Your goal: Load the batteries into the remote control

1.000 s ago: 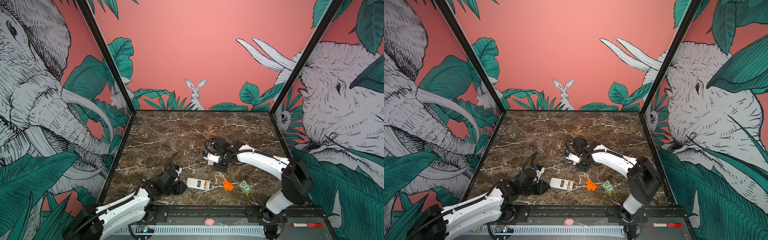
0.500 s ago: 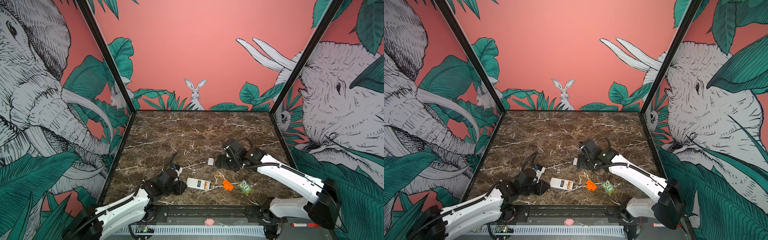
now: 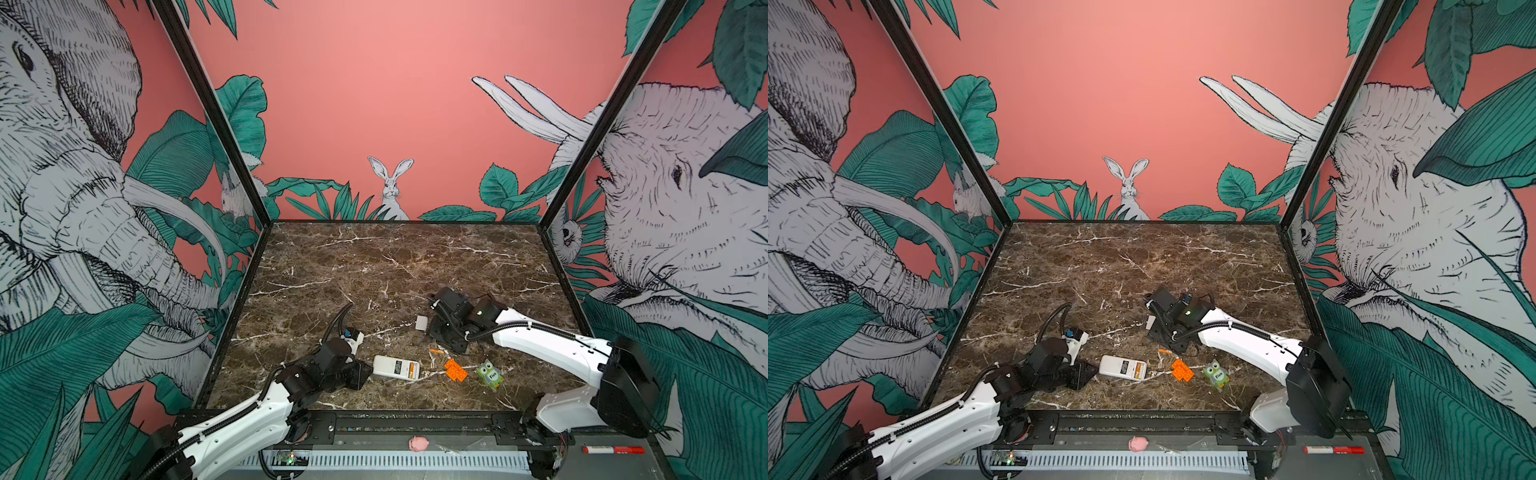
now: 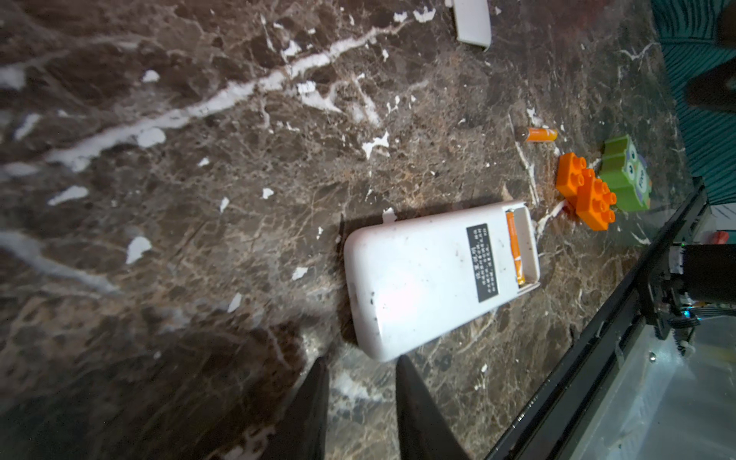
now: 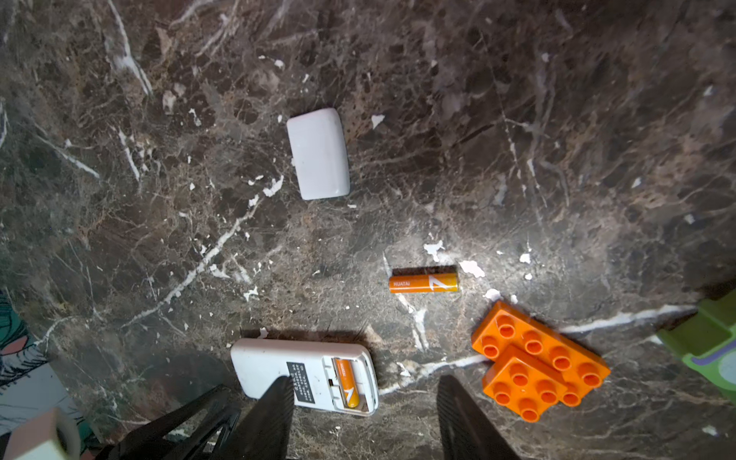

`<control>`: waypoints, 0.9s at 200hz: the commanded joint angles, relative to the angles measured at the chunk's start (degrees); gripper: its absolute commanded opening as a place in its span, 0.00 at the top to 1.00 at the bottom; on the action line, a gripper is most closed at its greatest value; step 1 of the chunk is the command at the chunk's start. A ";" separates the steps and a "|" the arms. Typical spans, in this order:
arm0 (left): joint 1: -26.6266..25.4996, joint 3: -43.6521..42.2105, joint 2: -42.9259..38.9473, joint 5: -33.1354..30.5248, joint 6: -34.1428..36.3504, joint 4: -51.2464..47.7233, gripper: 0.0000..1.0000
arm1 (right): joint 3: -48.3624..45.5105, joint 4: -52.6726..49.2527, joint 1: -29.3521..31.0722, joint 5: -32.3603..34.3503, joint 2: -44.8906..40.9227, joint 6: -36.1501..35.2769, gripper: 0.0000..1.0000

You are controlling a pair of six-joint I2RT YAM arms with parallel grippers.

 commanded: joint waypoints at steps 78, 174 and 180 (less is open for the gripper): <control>0.05 -1.21 -2.38 -0.65 1.09 -1.86 0.68 | -3.69 5.76 0.52 3.25 3.80 17.45 0.51; 0.07 -1.42 -4.11 -0.92 1.08 -2.64 0.68 | -5.70 10.42 0.61 0.90 9.23 19.66 0.58; 0.07 -1.51 -4.32 -0.97 1.03 -2.70 0.68 | -5.89 10.14 0.61 1.07 9.12 19.64 0.58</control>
